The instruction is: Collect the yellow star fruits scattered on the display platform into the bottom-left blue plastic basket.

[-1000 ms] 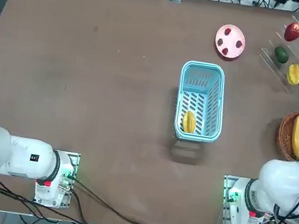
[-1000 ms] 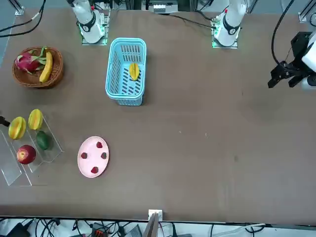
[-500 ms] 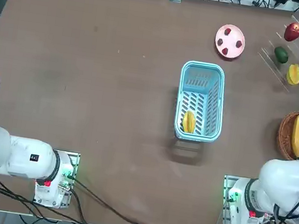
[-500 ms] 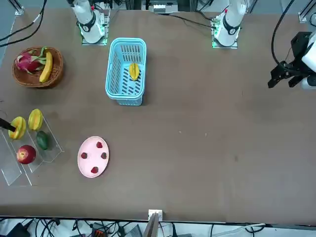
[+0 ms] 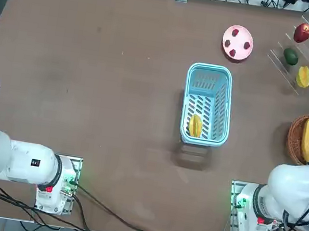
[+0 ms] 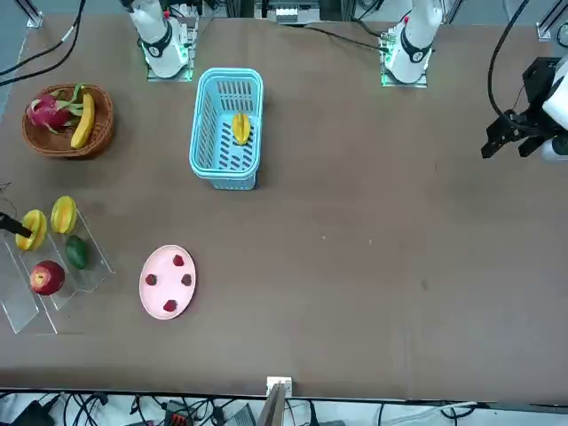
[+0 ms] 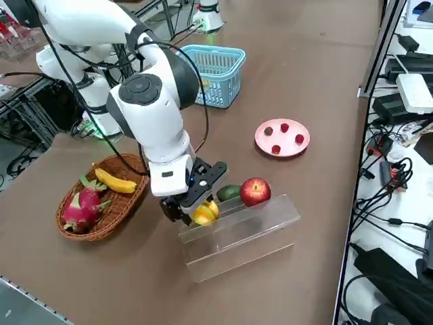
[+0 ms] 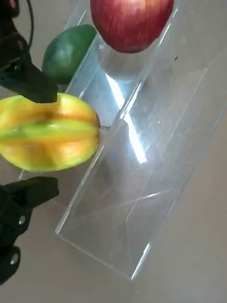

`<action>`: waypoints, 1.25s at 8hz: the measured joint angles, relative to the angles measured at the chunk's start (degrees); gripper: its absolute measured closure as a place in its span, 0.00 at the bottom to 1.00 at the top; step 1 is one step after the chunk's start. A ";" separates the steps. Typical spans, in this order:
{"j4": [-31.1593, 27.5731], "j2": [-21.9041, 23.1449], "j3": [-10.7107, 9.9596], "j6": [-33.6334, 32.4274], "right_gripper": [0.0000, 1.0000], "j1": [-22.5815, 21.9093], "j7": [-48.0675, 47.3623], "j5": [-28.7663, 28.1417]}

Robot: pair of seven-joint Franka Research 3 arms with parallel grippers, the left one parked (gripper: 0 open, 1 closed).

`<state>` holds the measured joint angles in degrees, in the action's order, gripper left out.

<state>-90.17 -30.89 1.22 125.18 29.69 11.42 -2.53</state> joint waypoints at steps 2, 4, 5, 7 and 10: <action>-0.08 0.12 0.06 -0.08 0.22 0.00 -0.08 0.00; -0.32 1.00 0.14 -1.74 0.67 -0.03 -0.09 -0.02; -0.58 1.53 0.14 -2.54 0.82 -0.03 -0.09 -0.03; -0.77 2.33 0.28 -3.13 0.82 -0.62 -2.93 -0.05; 0.86 7.07 0.40 -15.19 0.82 -6.47 -9.97 0.88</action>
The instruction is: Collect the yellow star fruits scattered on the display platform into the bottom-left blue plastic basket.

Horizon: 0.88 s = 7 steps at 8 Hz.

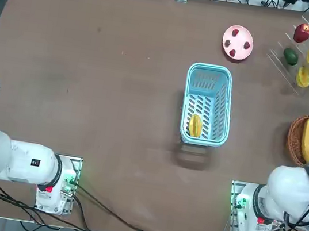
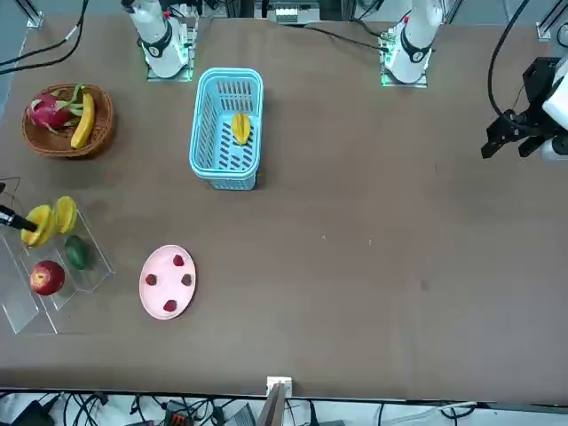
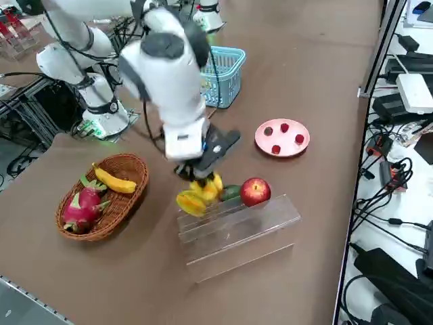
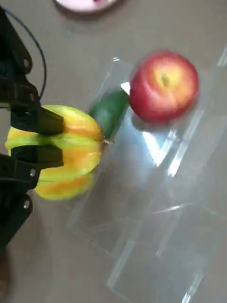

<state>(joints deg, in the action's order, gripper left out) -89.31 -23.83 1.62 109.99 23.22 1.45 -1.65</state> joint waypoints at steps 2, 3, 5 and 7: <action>0.81 6.18 0.46 -14.07 0.82 -7.60 -11.43 1.60; 0.65 8.64 0.64 -19.94 0.82 -13.50 -17.46 2.10; -2.26 12.38 1.00 -26.67 0.82 -26.45 -28.49 1.94; -9.96 16.71 1.17 -26.09 0.82 -38.09 -39.66 -1.42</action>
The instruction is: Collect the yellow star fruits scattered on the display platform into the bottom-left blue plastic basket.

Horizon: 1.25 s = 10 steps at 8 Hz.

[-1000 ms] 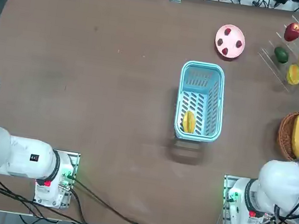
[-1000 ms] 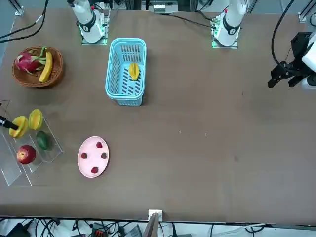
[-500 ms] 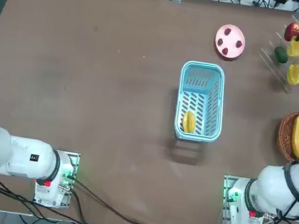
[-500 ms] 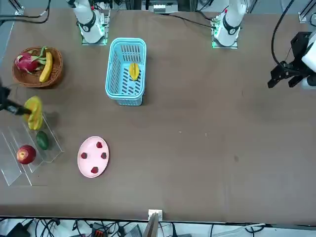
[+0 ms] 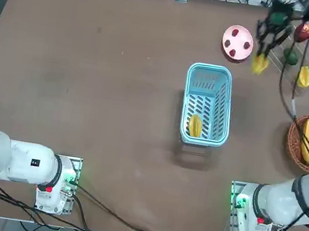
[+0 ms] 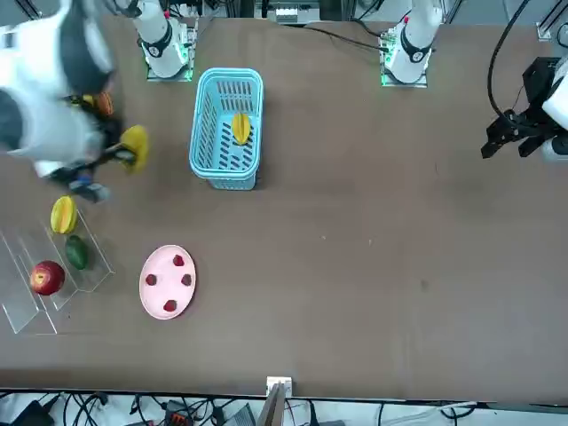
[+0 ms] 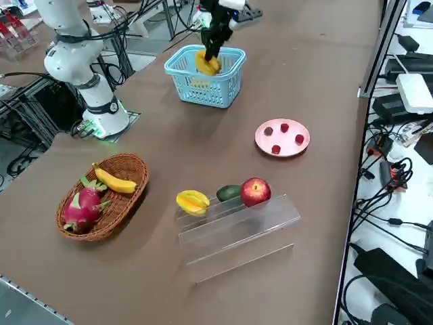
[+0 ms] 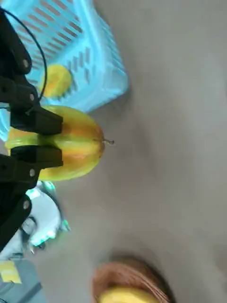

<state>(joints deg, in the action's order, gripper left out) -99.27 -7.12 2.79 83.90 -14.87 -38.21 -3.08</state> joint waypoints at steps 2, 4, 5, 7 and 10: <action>-6.36 3.42 -0.02 4.35 0.82 -8.97 -9.45 -3.04; -11.35 4.91 -0.03 10.95 0.82 -15.16 -13.54 -4.72; -13.86 5.16 -0.07 13.64 0.82 -16.92 -13.79 -4.80; -16.82 5.24 -0.20 15.78 0.67 -17.97 -13.53 -4.80; -15.79 7.52 -2.78 13.44 0.30 -16.62 -10.01 -4.72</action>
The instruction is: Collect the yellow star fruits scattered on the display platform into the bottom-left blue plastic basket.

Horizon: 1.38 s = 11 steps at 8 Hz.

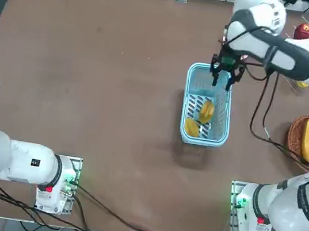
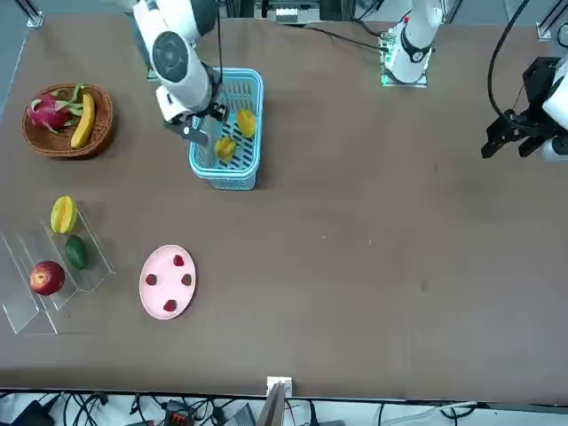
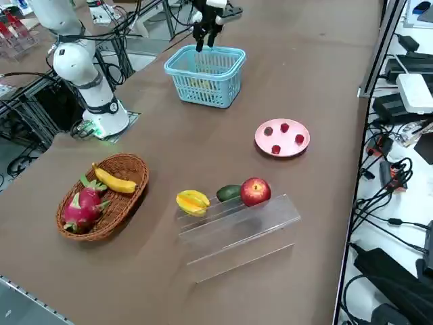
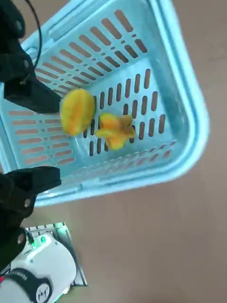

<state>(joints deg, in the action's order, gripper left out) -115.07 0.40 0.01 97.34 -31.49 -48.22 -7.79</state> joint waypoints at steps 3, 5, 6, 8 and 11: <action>6.79 3.69 -6.78 -4.17 0.25 12.93 16.05 4.82; 7.48 0.30 -9.10 1.99 0.25 24.13 31.58 10.21; 7.50 -3.16 -9.20 7.23 0.25 29.01 37.30 11.65; 7.93 -9.66 -9.18 15.97 0.24 35.83 46.67 13.25; 8.49 -13.80 -9.05 19.50 0.21 39.93 53.18 13.26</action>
<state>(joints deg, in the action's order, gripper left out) -106.58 -13.40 -9.04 116.83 8.44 4.97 5.47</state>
